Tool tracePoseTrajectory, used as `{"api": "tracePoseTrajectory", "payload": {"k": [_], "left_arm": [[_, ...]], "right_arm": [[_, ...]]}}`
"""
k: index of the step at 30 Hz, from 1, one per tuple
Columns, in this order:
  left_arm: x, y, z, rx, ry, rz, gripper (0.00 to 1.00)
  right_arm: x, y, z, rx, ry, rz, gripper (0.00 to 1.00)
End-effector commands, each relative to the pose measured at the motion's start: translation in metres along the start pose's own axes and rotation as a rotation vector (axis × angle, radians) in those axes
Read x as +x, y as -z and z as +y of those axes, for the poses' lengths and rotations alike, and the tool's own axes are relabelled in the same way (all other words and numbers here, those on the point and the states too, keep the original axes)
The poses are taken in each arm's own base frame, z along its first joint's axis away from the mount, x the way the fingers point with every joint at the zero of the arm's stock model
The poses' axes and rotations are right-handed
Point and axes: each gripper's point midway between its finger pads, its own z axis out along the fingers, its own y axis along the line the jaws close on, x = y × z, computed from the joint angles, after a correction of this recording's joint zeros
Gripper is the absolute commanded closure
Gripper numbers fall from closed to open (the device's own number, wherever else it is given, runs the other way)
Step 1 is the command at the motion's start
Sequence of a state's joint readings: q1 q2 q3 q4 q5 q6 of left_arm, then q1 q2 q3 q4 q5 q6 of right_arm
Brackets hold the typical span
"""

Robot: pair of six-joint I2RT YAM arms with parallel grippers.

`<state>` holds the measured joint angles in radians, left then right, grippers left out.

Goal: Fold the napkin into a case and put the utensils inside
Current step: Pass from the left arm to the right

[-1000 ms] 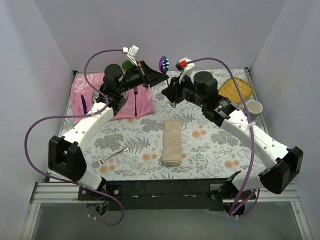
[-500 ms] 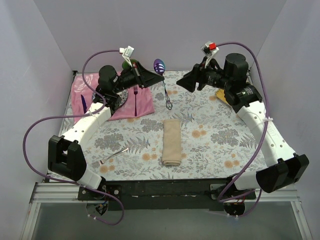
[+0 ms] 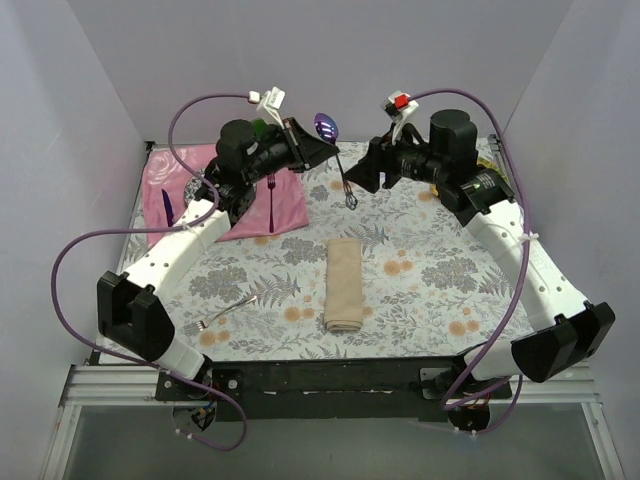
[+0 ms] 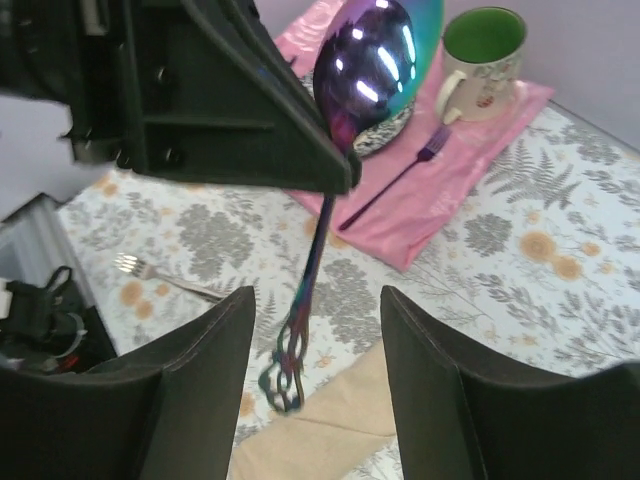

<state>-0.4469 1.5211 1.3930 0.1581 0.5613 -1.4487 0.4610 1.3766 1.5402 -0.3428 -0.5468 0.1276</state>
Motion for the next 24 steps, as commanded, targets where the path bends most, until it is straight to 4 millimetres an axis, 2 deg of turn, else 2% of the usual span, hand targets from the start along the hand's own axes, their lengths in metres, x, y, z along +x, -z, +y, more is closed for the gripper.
{"api": "tracePoseTrajectory", "payload": {"k": [1,2,3,4,7,12,17,21,24], "left_arm": [[0.024,-0.013,0.022,-0.281,-0.107,0.013,1.0],[0.023,-0.014,0.031,-0.356,-0.107,-0.012,1.0],[0.033,-0.016,0.033,-0.389,-0.097,0.008,1.0],[0.034,-0.016,0.036,-0.408,-0.085,0.004,1.0],[0.034,-0.017,0.034,-0.407,-0.063,-0.001,1.0],[0.026,-0.014,0.03,-0.407,-0.057,-0.04,1.0],[0.023,-0.014,0.029,-0.414,-0.024,-0.058,1.0],[0.018,-0.017,0.028,-0.423,0.0,-0.07,1.0],[0.016,-0.018,0.027,-0.428,0.012,-0.076,1.0]], "right_arm": [[0.003,-0.016,-0.023,0.213,0.126,0.032,0.42],[0.004,-0.017,-0.024,0.241,0.125,0.055,0.44],[0.008,-0.02,-0.029,0.28,0.126,0.069,0.46],[0.013,-0.025,-0.027,0.274,0.125,0.082,0.46],[0.018,-0.027,-0.024,0.254,0.128,0.077,0.47],[0.027,-0.025,-0.03,0.29,0.115,0.097,0.49],[0.044,-0.026,-0.025,0.251,0.105,0.135,0.5],[0.056,-0.027,-0.021,0.247,0.107,0.161,0.43],[0.065,-0.027,-0.023,0.262,0.143,0.184,0.46]]}}
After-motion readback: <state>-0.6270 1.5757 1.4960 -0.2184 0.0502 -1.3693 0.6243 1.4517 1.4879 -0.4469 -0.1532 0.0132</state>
